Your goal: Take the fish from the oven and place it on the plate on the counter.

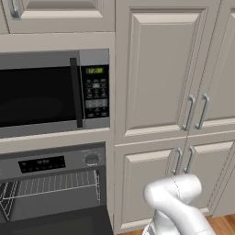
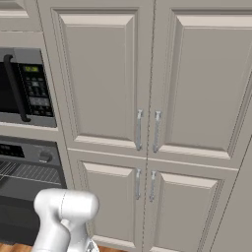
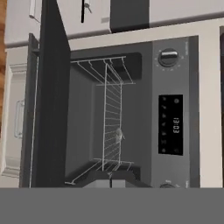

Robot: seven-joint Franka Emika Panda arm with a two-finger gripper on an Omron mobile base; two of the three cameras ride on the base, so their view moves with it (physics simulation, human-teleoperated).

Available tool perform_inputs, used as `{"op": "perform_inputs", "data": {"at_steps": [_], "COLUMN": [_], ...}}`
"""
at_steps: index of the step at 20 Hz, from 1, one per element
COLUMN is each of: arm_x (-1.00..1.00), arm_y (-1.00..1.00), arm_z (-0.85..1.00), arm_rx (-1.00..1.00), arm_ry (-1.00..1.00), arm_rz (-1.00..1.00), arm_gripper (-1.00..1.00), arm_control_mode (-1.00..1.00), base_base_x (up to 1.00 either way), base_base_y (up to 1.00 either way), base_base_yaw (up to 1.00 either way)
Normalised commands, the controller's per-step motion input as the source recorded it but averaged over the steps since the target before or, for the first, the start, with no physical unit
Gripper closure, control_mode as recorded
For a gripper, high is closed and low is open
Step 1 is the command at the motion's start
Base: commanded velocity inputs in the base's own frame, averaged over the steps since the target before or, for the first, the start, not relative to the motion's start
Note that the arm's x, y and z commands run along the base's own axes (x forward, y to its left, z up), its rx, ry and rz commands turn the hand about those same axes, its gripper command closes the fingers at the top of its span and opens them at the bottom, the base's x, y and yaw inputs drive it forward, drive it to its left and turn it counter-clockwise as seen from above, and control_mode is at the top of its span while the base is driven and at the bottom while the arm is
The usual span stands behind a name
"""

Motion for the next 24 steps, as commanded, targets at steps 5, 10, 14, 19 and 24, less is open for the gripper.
{"op": "perform_inputs", "data": {"at_steps": [5, 10, 14, 19, 24], "arm_x": [0.65, 0.79, 0.88, 0.55, 0.52], "arm_y": [0.00, -0.01, -0.12, -0.29, -0.13], "arm_z": [0.05, 0.00, 0.00, 0.00, 0.00], "arm_rx": [0.00, 0.00, 0.01, 0.12, 0.04], "arm_ry": [0.00, 0.00, 0.00, -0.01, 0.02], "arm_rz": [0.02, 0.00, 0.00, -0.06, -0.01], "arm_gripper": [1.00, 1.00, 1.00, 1.00, 1.00], "arm_control_mode": [-1.00, -1.00, -1.00, -1.00, -1.00], "base_base_x": [0.00, 0.00, 0.00, 0.00, 0.00], "base_base_y": [0.00, 0.00, 0.00, 0.00, 0.00], "base_base_yaw": [0.00, 0.00, 0.00, 0.00, 0.00]}}
